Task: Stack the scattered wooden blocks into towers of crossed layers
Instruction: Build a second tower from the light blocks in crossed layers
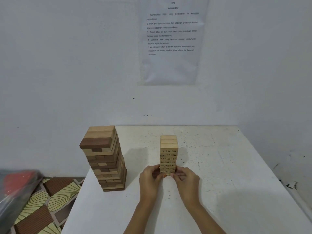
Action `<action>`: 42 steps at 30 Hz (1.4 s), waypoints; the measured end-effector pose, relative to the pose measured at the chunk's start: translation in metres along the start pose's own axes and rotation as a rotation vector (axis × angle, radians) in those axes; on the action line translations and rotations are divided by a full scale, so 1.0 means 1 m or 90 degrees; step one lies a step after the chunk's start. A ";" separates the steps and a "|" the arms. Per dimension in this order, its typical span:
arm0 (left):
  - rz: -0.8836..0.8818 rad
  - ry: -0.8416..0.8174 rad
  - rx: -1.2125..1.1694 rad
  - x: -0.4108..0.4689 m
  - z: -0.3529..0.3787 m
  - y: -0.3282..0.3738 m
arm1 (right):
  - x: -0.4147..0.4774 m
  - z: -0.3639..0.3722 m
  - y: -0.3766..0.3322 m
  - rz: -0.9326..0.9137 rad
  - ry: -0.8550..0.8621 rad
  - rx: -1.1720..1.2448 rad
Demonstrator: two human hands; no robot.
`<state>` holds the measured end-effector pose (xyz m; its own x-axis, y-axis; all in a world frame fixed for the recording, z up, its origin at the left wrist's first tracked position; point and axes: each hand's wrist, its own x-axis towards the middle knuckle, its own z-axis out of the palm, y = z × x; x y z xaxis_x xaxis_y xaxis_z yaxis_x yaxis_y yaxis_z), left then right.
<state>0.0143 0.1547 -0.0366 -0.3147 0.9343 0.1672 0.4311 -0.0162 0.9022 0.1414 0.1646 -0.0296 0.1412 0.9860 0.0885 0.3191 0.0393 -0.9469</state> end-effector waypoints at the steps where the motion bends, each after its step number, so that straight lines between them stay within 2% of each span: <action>1: -0.005 -0.006 -0.002 0.004 0.006 0.001 | 0.005 -0.004 0.002 0.002 0.004 -0.003; 14: -0.004 -0.025 -0.016 0.066 0.088 0.030 | 0.098 -0.046 0.027 0.016 0.048 -0.047; 24: -0.012 -0.034 -0.013 0.110 0.125 0.037 | 0.158 -0.060 0.033 0.007 0.023 -0.050; 36: -0.012 -0.055 -0.018 0.137 0.138 0.040 | 0.183 -0.056 0.035 0.026 0.039 -0.030; 42: -0.048 -0.043 -0.021 0.125 0.134 0.043 | 0.171 -0.052 0.034 0.060 0.058 -0.044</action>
<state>0.1069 0.3188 -0.0302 -0.2864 0.9554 0.0719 0.3799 0.0444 0.9240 0.2254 0.3257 -0.0309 0.2565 0.9661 0.0304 0.3631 -0.0671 -0.9293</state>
